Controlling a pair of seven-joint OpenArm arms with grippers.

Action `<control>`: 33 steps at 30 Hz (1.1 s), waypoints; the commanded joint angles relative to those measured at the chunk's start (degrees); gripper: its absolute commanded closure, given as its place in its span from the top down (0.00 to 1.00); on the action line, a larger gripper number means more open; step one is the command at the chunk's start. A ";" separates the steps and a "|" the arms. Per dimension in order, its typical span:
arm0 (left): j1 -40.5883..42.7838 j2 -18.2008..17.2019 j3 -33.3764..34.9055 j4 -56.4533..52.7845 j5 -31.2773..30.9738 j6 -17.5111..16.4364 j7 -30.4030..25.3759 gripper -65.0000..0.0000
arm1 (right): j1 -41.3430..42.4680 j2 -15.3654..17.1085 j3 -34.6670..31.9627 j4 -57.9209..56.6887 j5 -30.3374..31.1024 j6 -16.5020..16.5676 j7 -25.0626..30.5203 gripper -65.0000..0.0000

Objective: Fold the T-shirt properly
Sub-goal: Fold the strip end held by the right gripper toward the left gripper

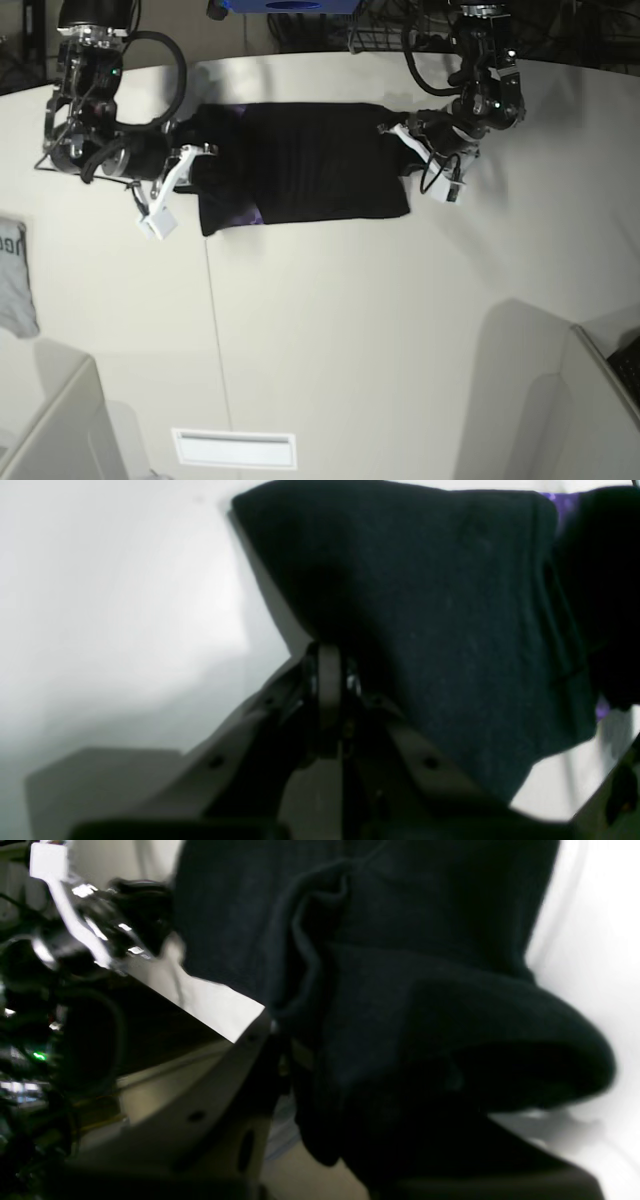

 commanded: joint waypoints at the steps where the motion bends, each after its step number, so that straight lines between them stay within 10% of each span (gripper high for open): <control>1: 0.23 0.11 0.98 0.02 1.77 1.06 2.86 0.00 | 0.86 -0.50 -0.83 1.48 1.78 -1.14 0.99 0.00; 33: 0.32 0.03 1.59 0.37 1.77 1.15 2.95 0.00 | 2.27 -11.13 -10.50 0.07 1.78 -4.57 4.33 0.00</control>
